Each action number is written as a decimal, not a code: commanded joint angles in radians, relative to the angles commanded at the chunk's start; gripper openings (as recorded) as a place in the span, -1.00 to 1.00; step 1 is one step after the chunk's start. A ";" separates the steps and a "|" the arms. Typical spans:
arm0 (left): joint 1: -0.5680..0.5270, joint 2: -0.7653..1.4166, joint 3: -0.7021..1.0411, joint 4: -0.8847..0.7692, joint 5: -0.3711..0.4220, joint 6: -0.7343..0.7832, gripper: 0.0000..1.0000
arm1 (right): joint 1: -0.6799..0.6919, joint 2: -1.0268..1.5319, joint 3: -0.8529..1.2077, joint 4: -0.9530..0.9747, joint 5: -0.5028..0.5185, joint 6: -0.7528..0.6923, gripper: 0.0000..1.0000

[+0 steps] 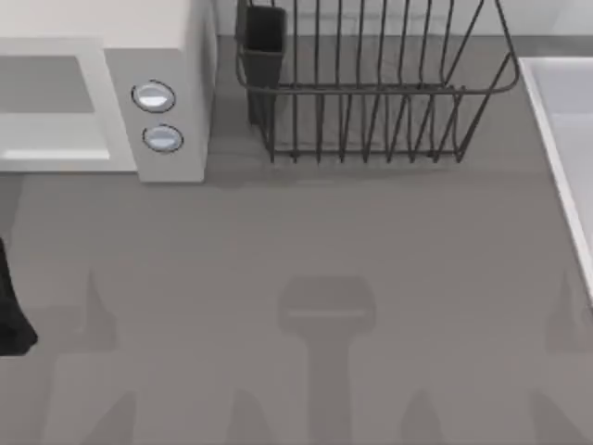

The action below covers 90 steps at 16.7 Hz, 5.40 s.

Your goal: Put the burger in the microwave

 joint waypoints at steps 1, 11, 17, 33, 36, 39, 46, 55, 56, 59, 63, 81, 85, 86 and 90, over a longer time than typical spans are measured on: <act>0.000 0.000 0.000 0.000 0.000 0.000 1.00 | 0.000 0.000 0.000 0.000 0.000 0.000 1.00; 0.032 0.453 0.233 -0.229 0.002 0.423 1.00 | 0.000 0.000 0.000 0.000 0.000 0.000 1.00; 0.091 1.071 0.545 -0.516 0.010 0.920 1.00 | 0.000 0.000 0.000 0.000 0.000 0.000 1.00; 0.339 1.922 1.347 -1.013 0.002 1.697 1.00 | 0.000 0.000 0.000 0.000 0.000 0.000 1.00; 0.354 1.941 1.397 -1.027 0.000 1.721 1.00 | 0.000 0.000 0.000 0.000 0.000 0.000 1.00; 0.354 1.942 1.399 -1.027 0.000 1.721 1.00 | 0.000 0.000 0.000 0.000 0.000 0.000 1.00; 0.374 1.929 1.301 -0.944 -0.001 1.743 1.00 | 0.000 0.000 0.000 0.000 0.000 0.000 1.00; 0.390 2.003 1.170 -0.737 0.000 1.760 1.00 | 0.000 0.000 0.000 0.000 0.000 0.000 1.00; 0.383 2.017 1.182 -0.735 0.000 1.753 1.00 | 0.000 0.000 0.000 0.000 0.000 0.000 1.00; 0.362 2.061 1.228 -0.740 0.001 1.732 1.00 | 0.000 0.000 0.000 0.000 0.000 0.000 1.00; 0.356 2.073 1.243 -0.740 0.001 1.725 1.00 | 0.000 0.000 0.000 0.000 0.000 0.000 1.00; 0.356 2.073 1.243 -0.740 0.001 1.725 -1.00 | 0.000 0.000 0.000 0.000 0.000 0.000 1.00; 0.356 2.073 1.243 -0.740 0.001 1.725 -1.00 | 0.000 0.000 0.000 0.000 0.000 0.000 1.00; 0.356 2.073 1.243 -0.740 0.001 1.725 -1.00 | 0.000 0.000 0.000 0.000 0.000 0.000 1.00; 0.345 2.005 1.267 -0.828 -0.013 1.713 -1.00 | 0.000 0.000 0.000 0.000 0.000 0.000 1.00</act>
